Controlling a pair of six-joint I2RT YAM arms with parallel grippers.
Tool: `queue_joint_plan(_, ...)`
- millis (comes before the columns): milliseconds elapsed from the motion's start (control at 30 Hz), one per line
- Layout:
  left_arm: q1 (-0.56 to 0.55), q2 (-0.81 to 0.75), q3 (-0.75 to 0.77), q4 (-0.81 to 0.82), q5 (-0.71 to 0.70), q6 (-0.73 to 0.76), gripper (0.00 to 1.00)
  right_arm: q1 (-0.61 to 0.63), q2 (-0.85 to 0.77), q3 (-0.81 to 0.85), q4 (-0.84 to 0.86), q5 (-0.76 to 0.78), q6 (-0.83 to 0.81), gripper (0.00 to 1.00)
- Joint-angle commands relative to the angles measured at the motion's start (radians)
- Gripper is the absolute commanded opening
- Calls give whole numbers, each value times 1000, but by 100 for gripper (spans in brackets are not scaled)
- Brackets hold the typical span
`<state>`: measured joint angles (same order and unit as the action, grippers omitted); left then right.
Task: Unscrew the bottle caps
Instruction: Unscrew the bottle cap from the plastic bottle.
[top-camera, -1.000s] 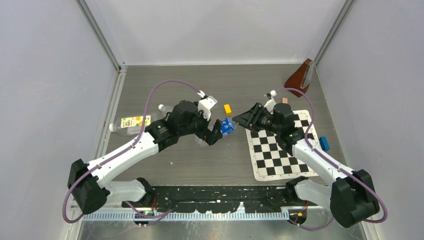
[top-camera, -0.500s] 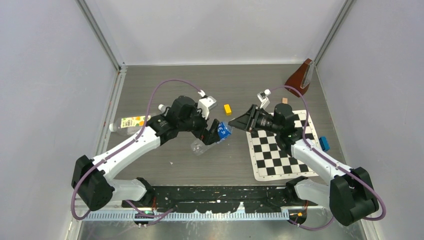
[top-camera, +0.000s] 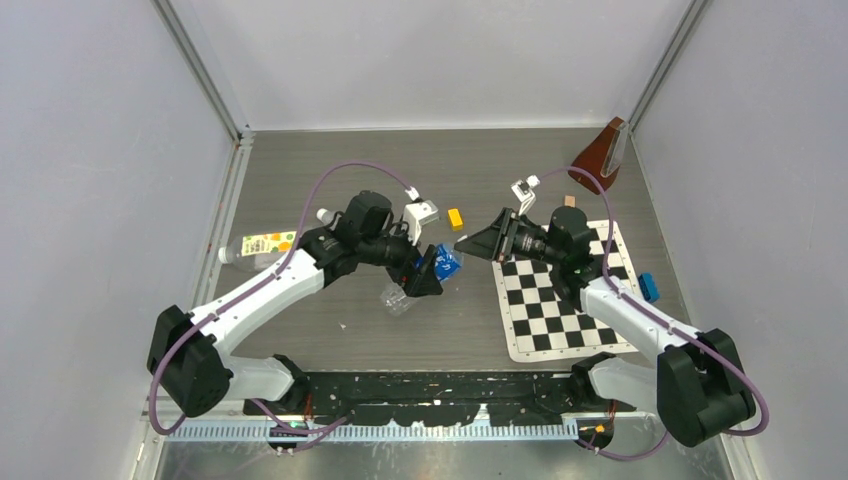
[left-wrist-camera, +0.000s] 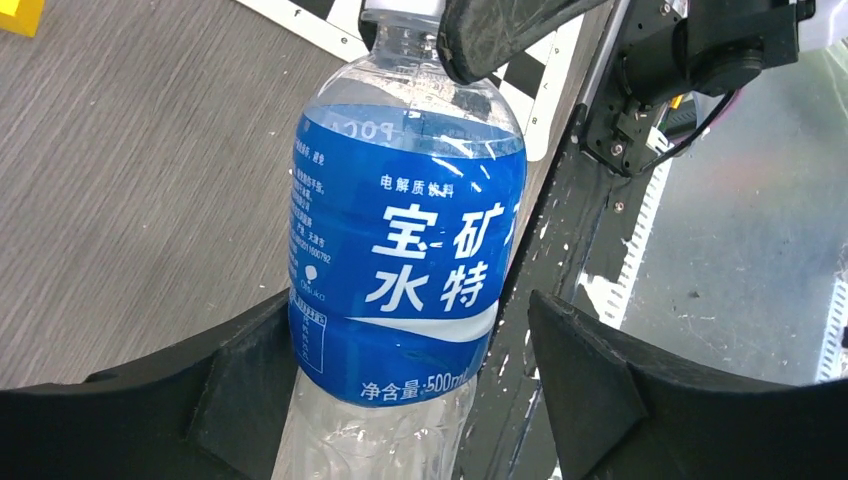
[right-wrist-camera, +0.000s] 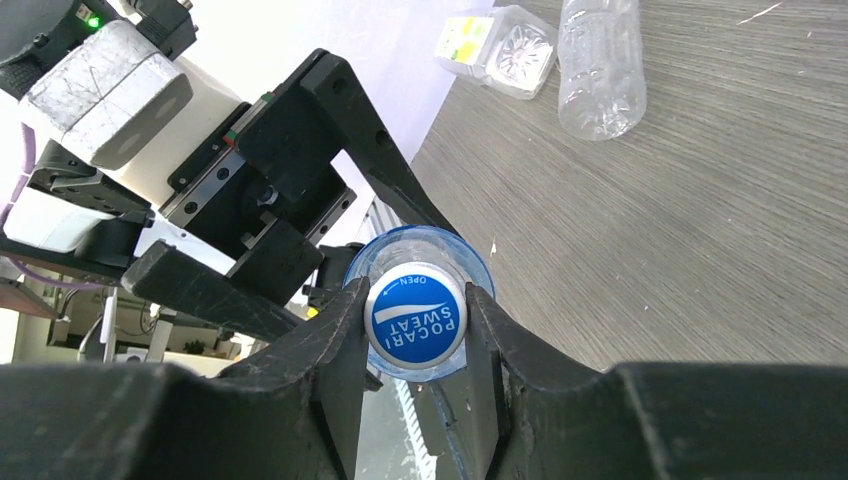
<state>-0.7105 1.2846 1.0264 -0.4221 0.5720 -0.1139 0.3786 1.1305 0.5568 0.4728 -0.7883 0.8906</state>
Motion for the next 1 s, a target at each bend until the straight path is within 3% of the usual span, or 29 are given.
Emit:
queue_joint_plan(0,3,-33,0,-9,43,35,79,6,21,-6,134,-24,28,1)
queue_joint_plan(133,3,-5,26,-75,2,55,70,6,36,-20,201,-26,71,1)
queue_joint_plan(367,3,0,18,-64,-48,52,76,6,45,-33,216,-24,99,1)
queue_joint_plan(633,3,-12,5,-23,-113,45,40,6,40,-37,171,-24,107,4)
queue_joint_plan(767,-3,-56,-33,18,-181,86,32,6,40,-2,60,-15,99,24)
queue_joint_plan(867,-35,-110,-88,75,-257,193,28,6,26,38,-52,-5,73,54)
queue_joint_plan(967,-75,-151,-134,108,-351,317,24,4,-9,99,-242,30,22,70)
